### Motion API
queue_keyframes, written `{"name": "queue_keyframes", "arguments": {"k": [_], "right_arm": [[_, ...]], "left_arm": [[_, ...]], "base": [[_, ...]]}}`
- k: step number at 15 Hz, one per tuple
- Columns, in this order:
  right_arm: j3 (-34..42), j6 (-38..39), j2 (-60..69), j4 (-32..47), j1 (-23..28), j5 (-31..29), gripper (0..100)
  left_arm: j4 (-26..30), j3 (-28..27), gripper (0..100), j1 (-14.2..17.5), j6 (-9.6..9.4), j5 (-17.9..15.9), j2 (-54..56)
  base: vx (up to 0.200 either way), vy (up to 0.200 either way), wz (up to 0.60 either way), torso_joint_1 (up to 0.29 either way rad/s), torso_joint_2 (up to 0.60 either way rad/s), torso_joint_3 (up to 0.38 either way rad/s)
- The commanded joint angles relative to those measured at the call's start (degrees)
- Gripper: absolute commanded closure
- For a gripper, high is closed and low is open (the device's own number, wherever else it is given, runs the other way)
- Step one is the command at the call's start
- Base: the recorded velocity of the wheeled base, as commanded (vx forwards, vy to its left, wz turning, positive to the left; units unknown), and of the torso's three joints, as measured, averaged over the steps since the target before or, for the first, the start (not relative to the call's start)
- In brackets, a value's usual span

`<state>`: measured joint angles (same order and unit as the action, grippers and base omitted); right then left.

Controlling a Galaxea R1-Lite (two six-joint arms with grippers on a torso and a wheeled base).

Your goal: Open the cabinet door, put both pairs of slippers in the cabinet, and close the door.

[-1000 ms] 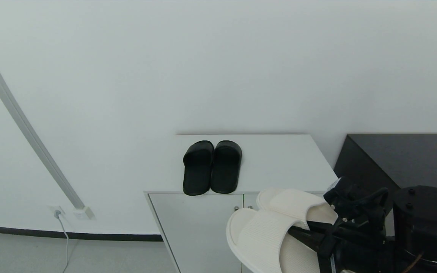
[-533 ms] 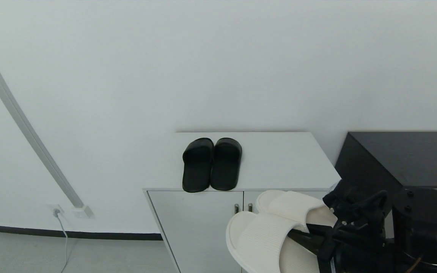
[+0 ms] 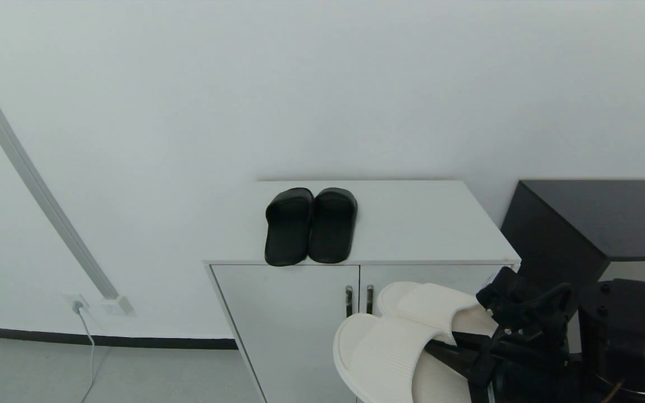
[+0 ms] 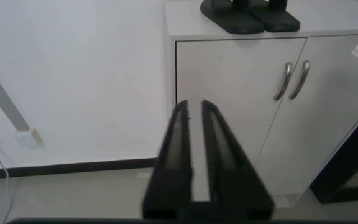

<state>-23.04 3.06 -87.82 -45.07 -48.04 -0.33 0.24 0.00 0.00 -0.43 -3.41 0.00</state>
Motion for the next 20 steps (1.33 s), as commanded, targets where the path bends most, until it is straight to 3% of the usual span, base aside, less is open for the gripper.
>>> {"name": "queue_keyframes", "arguments": {"k": [1,20], "right_arm": [[0.2,0.0,-0.2,0.1,-0.2,0.0,100],[3.4,0.1,-1.0,-0.8,-0.6,0.0,100]], "left_arm": [[0.0,0.0,0,0.0,-0.01,0.0,0.0],[0.0,0.0,0,0.0,0.25,0.2,0.0]], "base": [[0.0,0.0,0.0,-0.212,0.49,0.29],[0.0,0.0,0.0,-0.191,0.51,0.318]]}}
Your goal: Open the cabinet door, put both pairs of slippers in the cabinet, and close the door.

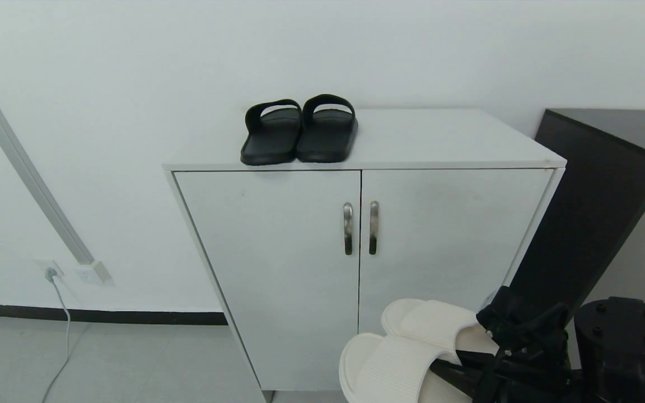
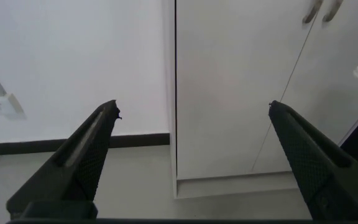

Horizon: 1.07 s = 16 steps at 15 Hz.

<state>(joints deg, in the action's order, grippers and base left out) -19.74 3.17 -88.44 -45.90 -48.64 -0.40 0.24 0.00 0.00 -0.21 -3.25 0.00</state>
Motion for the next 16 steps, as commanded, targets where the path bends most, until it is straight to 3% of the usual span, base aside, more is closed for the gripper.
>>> {"name": "queue_keyframes", "arguments": {"k": [1,10,16], "right_arm": [[0.2,-0.1,-0.4,0.0,-0.1,0.1,100],[0.9,-0.1,-0.6,-0.4,-1.1,0.0,100],[1.9,-0.2,-1.1,-2.1,-1.1,0.0,100]], "left_arm": [[0.0,0.0,0,0.0,0.03,0.0,0.0],[0.2,-0.1,0,0.0,-0.67,-0.3,-0.3],[-0.2,-0.7,0,-0.3,-1.11,-0.4,-1.0]], "base": [[0.0,0.0,0.0,-0.119,0.46,0.349],[0.0,0.0,0.0,-0.065,0.44,0.37],[0.0,0.0,0.0,0.002,0.08,0.074]]}}
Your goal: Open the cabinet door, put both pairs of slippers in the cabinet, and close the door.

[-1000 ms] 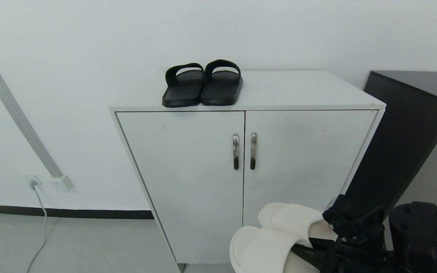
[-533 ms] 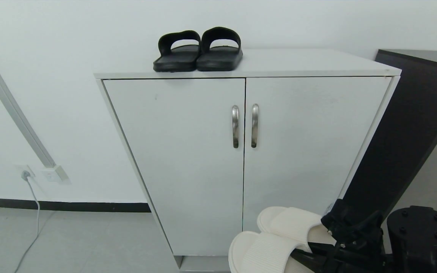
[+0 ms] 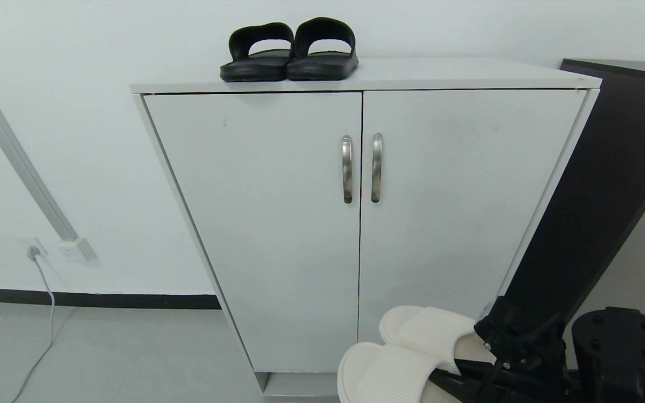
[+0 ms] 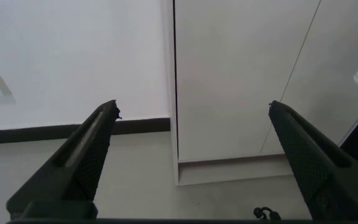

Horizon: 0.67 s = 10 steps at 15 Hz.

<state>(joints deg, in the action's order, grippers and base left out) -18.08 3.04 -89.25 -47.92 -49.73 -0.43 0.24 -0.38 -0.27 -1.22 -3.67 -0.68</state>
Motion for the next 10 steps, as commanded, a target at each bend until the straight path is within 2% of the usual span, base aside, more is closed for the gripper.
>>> {"name": "queue_keyframes", "arguments": {"k": [1,2,3,4,5,6,7,8,9,10], "right_arm": [[0.7,0.0,-0.5,-0.5,-0.2,0.3,100],[0.8,0.0,-0.6,-0.6,-0.5,0.3,100],[0.7,-0.1,-0.8,-0.7,-0.8,0.3,100],[0.7,-0.2,-0.8,-0.7,-1.5,0.2,100],[0.9,-0.8,-0.8,-0.7,-1.7,0.1,100],[0.9,-1.5,-0.9,-0.7,-1.8,0.1,100],[1.2,-2.6,-1.3,-0.7,-1.8,0.1,100],[1.2,-2.6,-1.5,-0.7,-1.8,0.2,100],[1.2,-2.5,-1.5,-0.7,-2.1,0.2,100],[1.2,-2.5,-1.5,-0.8,-2.2,0.2,100]], "left_arm": [[-0.6,-6.1,0,0.0,0.52,-0.5,-1.9],[0.5,-14.4,0,-0.1,2.63,-0.6,-5.8],[2.0,-17.9,0,-0.2,1.92,-2.0,-9.6],[2.3,-18.1,0,-0.1,-1.68,-6.7,-14.6],[2.2,-17.5,0,-0.1,-3.88,-10.8,-19.5],[1.6,-17.5,0,-0.2,-4.05,-13.8,-23.6],[-2.4,-18.5,0,-0.4,-4.41,-19.5,-30.4],[-7.0,-19.6,0,-1.0,-4.58,-23.5,-35.1],[-11.3,-20.9,0,-2.3,-4.58,-25.4,-39.0],[-14.5,-22.3,0,-5.3,-4.49,-25.5,-42.3]], "base": [[0.0,0.0,0.0,0.0,0.0,0.0],[0.0,0.0,0.0,0.0,0.0,0.0],[0.0,0.0,0.0,0.0,0.0,0.0],[0.0,0.0,0.0,0.0,0.0,0.0],[0.0,0.0,0.0,0.0,0.0,0.0],[0.0,0.0,0.0,0.0,0.0,0.0],[0.0,0.0,0.0,0.0,0.0,0.0],[0.0,0.0,0.0,0.0,0.0,0.0],[0.0,0.0,0.0,0.0,0.0,0.0],[0.0,0.0,0.0,0.0,0.0,0.0]]}}
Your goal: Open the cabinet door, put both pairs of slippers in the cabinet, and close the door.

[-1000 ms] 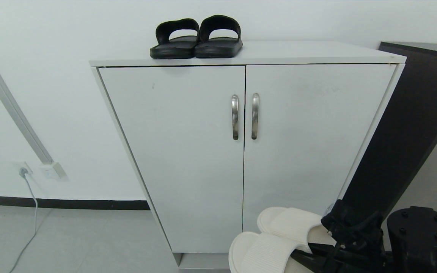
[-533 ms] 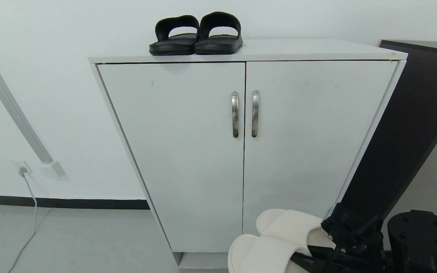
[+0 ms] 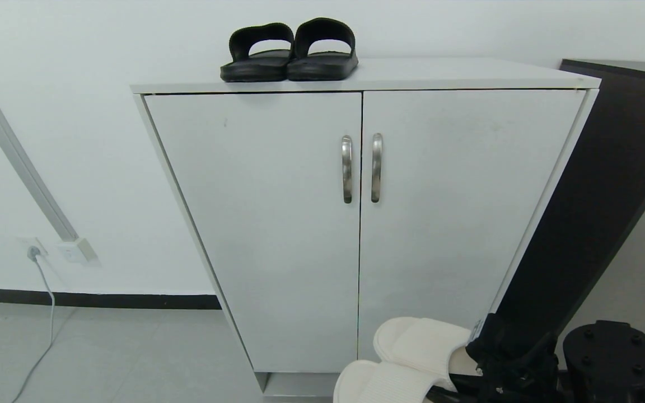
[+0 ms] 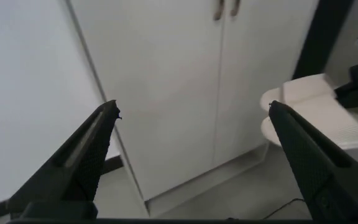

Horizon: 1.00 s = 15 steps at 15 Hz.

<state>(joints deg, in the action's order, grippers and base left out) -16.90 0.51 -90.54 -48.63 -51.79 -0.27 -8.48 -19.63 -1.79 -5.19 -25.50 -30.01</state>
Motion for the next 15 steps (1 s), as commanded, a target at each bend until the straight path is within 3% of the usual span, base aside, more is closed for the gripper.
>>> {"name": "queue_keyframes", "arguments": {"k": [1,7,8,10,12,14,15], "right_arm": [[0.0,0.0,-0.3,-0.1,-0.2,0.0,100],[-0.1,-0.1,-2.0,-1.6,-0.5,-0.2,100],[0.1,0.0,-2.0,-2.3,-0.9,-0.3,100],[0.3,-0.1,-1.9,-2.4,-0.9,-0.3,100],[0.3,0.0,-1.9,-2.4,-0.7,-0.8,100],[0.6,-0.1,-2.3,-2.4,-0.7,-0.8,100],[0.6,-0.1,-2.3,-2.4,-0.7,-0.8,100]], "left_arm": [[-7.7,-4.7,0,-6.7,0.01,-3.6,-15.5],[-9.0,-16.2,0,-17.9,0.62,-3.6,-32.2],[-10.9,-18.9,0,-20.3,0.36,-3.4,-35.6],[-16.0,-22.3,0,-24.5,-2.19,0.0,-42.2],[-18.3,-27.5,0,-30.0,-1.66,2.0,-48.4],[-18.5,-32.1,0,-34.6,1.06,2.2,-51.4],[-18.5,-34.0,0,-36.4,1.5,2.7,-52.8]], "base": [[0.0,0.0,0.0,0.0,0.0,0.0],[0.0,0.0,0.0,0.0,0.0,0.0],[0.0,0.0,0.0,0.0,0.0,0.0],[0.0,0.0,0.0,0.0,0.0,0.0],[0.0,0.0,0.0,0.0,0.0,0.0],[0.0,0.0,0.0,0.0,0.0,0.0],[0.0,0.0,0.0,0.0,0.0,0.0]]}}
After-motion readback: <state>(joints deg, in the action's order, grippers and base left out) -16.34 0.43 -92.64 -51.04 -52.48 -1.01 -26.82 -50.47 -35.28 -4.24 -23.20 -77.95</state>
